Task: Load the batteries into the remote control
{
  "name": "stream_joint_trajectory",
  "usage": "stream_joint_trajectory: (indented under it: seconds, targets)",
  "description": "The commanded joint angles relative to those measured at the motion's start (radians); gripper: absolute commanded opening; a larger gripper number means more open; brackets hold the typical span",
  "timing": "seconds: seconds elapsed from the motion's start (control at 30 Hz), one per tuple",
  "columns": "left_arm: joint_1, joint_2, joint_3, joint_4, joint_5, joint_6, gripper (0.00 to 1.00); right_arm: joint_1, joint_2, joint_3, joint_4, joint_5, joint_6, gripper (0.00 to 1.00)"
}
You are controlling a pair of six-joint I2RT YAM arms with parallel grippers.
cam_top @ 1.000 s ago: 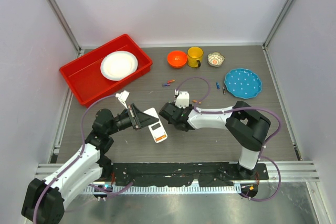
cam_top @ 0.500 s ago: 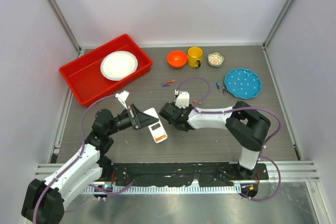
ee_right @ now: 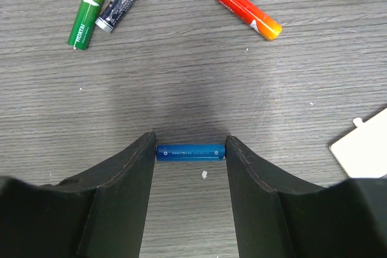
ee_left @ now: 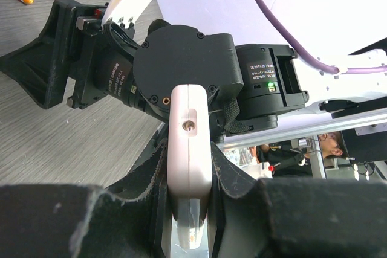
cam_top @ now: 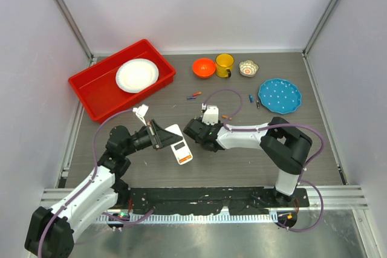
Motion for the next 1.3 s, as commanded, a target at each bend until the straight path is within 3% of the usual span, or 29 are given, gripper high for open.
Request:
stream_joint_trajectory:
  seconds: [0.0, 0.27, 0.33, 0.5, 0.6, 0.67, 0.93, 1.03, 1.27]
  targets:
    - [0.001, -0.022, -0.001, 0.023, 0.011, 0.014, 0.0, 0.008, -0.001, -0.037, -0.039, -0.036, 0.037, 0.53]
    - [0.001, -0.007, 0.002, 0.037, 0.01, 0.01, 0.0, 0.016, -0.067, -0.048, -0.061, 0.0, 0.037, 0.33]
    - [0.001, 0.005, 0.007, 0.04, 0.007, 0.01, 0.0, 0.016, -0.159, -0.052, -0.081, 0.05, 0.009, 0.32]
    - [-0.001, 0.042, 0.016, 0.072, -0.013, -0.01, 0.0, 0.014, -0.418, -0.049, -0.17, 0.124, -0.124, 0.11]
    - [-0.016, 0.097, 0.028, 0.127, -0.039, -0.032, 0.0, 0.016, -0.568, -0.016, -0.225, 0.064, -0.273, 0.09]
    - [-0.037, 0.154, 0.038, 0.176, -0.07, -0.036, 0.0, 0.017, -0.624, 0.035, -0.289, 0.014, -0.339, 0.01]
    - [-0.221, 0.393, 0.096, 0.394, -0.218, -0.056, 0.0, 0.094, -0.619, 0.231, -0.505, -0.014, -0.468, 0.01]
    - [-0.231, 0.467, 0.076, 0.579, -0.263, -0.087, 0.0, 0.143, -0.604, 0.262, -0.559, 0.013, -0.463, 0.01]
    - [-0.235, 0.57, 0.041, 0.821, -0.324, -0.121, 0.0, 0.238, -0.605, 0.233, -0.555, 0.052, -0.443, 0.01]
